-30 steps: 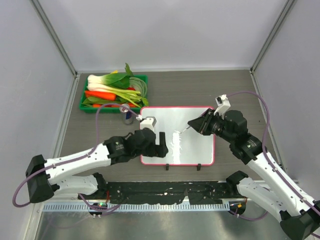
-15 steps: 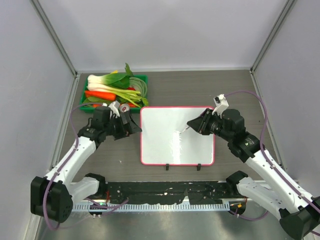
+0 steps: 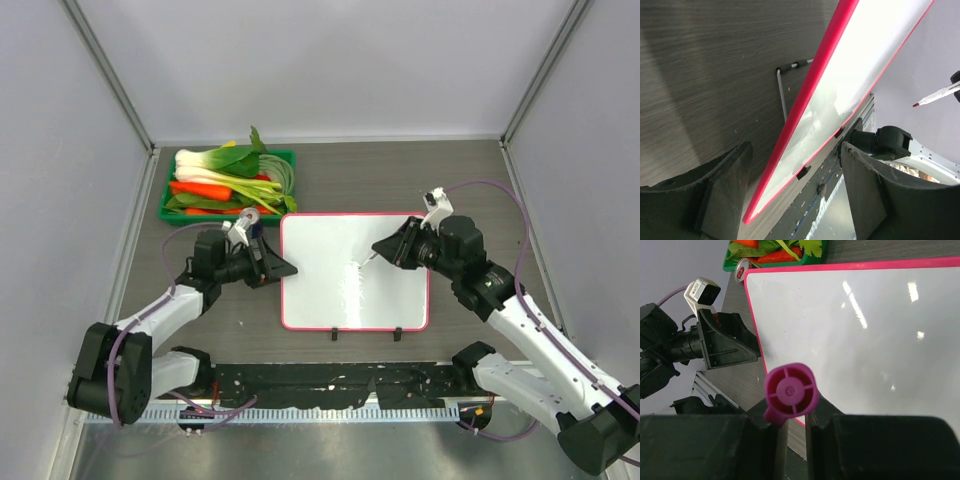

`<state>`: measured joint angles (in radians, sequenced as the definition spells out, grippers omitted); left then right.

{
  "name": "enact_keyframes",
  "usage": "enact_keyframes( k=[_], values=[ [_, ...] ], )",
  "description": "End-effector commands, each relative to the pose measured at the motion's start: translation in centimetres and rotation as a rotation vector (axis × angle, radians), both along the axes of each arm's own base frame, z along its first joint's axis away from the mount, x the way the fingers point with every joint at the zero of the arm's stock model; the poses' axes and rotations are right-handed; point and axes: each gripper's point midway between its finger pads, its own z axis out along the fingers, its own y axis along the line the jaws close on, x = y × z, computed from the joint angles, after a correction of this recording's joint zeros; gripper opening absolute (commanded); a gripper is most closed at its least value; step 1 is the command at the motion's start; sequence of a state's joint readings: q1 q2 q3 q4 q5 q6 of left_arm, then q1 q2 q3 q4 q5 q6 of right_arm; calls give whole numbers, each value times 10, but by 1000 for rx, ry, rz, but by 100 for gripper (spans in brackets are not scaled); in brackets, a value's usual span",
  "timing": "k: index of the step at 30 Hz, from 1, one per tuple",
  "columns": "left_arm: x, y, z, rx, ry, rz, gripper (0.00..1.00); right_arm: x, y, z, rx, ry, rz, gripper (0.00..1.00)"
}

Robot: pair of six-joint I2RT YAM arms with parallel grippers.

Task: Write a sentence on the whiteboard
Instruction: Move the whiteboard stand to the center of the board.

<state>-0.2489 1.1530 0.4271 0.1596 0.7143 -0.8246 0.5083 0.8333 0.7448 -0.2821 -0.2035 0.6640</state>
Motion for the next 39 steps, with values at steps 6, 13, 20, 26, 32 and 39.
enact_keyframes(
  k=[6,13,20,26,32,39],
  values=[
    [8,-23,19,-95,-166,-113,60,13,8,21,45,-64,2,1],
    [-4,-44,13,-93,-206,-201,45,15,11,26,53,-70,9,1],
    [-12,-50,1,-102,-204,-239,22,14,11,26,54,-71,12,1],
    [-16,-54,-1,-118,-233,-285,0,15,12,26,54,-68,20,1],
    [-18,-56,0,-137,-289,-327,0,15,13,27,52,-73,23,1],
    [-17,-60,11,-155,-392,-385,0,14,15,34,63,-91,39,1]
  ],
)
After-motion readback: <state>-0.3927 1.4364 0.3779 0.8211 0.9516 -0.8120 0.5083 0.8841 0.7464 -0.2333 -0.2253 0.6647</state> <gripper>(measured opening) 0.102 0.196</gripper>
